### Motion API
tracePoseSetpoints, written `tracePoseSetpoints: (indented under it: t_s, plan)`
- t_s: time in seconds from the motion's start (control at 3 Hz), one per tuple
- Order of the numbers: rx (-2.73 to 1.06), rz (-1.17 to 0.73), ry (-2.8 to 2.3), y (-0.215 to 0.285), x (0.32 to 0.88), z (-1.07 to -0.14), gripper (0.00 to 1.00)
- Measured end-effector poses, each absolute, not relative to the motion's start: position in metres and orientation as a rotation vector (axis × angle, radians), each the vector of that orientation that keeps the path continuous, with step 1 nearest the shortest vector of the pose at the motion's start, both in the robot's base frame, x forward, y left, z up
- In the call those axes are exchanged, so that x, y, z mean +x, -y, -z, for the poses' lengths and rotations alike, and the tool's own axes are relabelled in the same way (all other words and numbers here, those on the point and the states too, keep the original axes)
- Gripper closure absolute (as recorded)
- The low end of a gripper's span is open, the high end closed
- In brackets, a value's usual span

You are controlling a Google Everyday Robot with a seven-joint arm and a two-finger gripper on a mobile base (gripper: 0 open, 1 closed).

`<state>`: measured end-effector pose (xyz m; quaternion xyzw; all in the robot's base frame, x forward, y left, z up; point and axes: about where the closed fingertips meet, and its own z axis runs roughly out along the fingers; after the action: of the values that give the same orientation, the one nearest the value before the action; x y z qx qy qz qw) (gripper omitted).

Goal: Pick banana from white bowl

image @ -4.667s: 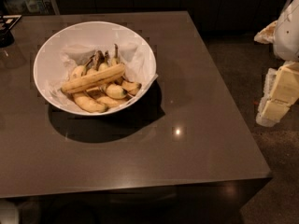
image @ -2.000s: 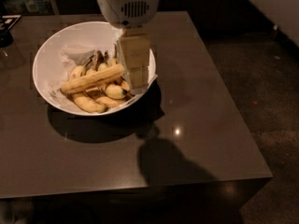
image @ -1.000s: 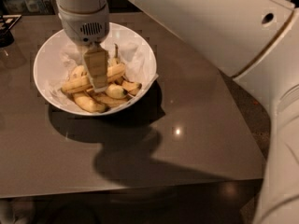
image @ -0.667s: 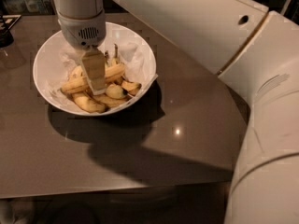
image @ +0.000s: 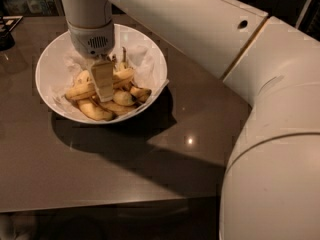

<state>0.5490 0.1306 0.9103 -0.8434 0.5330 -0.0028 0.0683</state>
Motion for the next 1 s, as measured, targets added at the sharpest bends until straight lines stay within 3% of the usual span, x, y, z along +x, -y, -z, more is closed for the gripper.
tracePoseSetpoints:
  t_s: [0.67,1.0]
  plan:
    - [-2.552,-0.045,-1.673,-0.116,0.553,-0.882,0.36]
    - [-2.517,-0.035,-1.706,-0.106,0.552,-0.878,0.54]
